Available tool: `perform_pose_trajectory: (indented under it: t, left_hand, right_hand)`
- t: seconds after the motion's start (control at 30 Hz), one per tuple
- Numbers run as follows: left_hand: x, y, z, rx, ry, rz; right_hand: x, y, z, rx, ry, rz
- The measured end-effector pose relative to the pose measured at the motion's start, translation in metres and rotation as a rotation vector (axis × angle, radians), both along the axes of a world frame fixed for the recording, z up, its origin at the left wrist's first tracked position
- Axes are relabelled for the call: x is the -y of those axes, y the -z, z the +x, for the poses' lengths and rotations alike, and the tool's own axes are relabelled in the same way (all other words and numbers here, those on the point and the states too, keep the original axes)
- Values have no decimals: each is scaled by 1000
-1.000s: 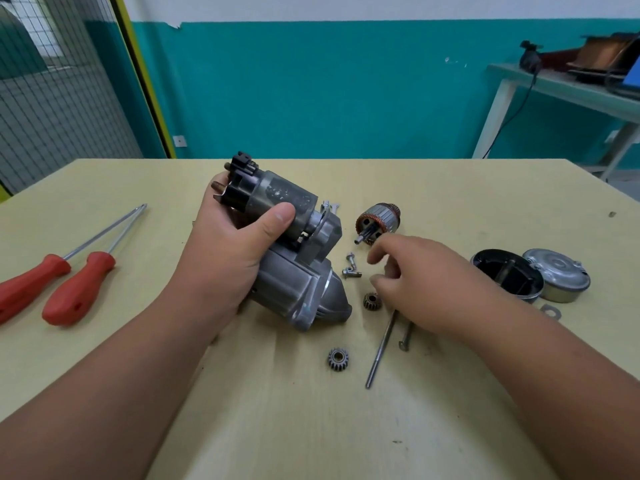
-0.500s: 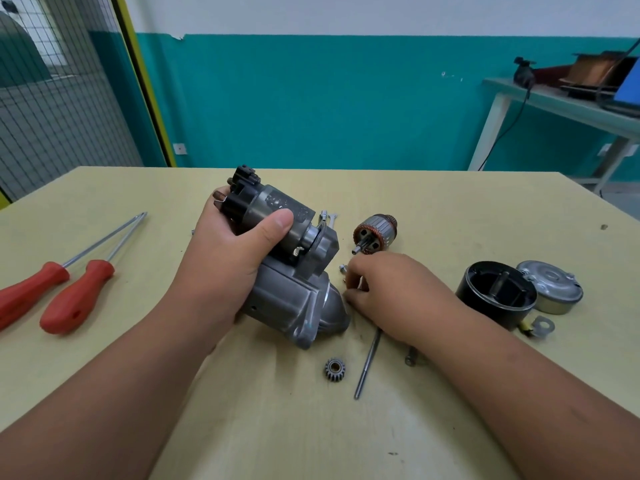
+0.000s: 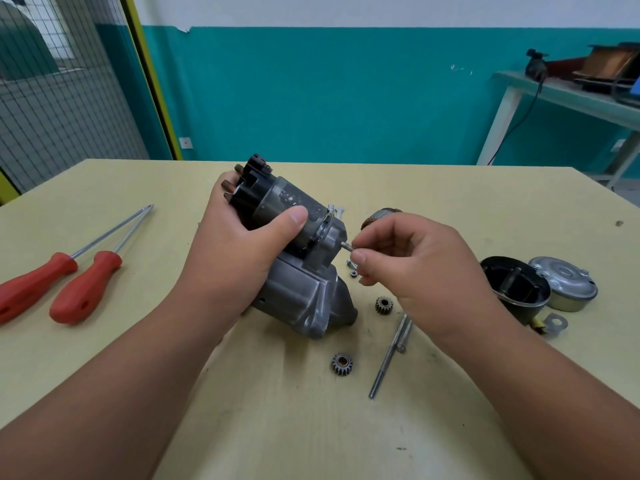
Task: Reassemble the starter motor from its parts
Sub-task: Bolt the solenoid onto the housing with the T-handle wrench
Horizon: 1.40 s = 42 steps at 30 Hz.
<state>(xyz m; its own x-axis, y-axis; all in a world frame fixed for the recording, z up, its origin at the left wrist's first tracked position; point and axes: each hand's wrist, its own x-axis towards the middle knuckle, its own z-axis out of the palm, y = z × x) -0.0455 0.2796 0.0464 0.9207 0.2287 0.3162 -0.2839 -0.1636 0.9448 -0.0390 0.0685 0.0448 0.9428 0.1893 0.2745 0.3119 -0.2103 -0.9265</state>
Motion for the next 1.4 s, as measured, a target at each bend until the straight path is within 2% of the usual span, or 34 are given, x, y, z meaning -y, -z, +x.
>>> perform_pose_trajectory:
  t: [0.4,0.47,0.6,0.7,0.9,1.13,1.4]
  left_hand:
    - [0,-2,-3,13,-6,50]
    - [0,-2,-3,11,-6,52]
    - [-3,-3,-2,-10,35,25]
    - [-4,-3,-3,-25,75,-24]
    - [-6,0,-1,-14,105,-68]
    - [-8,2,1,22,118,-28]
    - [-8,2,3,-18,142,-73]
  right_hand:
    - [-9,7,-1,31,31,10]
    - [-12,7,-2,-13,9,85]
    - [-15,12,-1,-189,-43,358]
    - [-17,15,-1,-296,-82,456]
    - [-18,17,-3,-247,-182,498]
    - [-18,19,-3,-221,-103,389]
    - [-11,23,-3,173,89,-190]
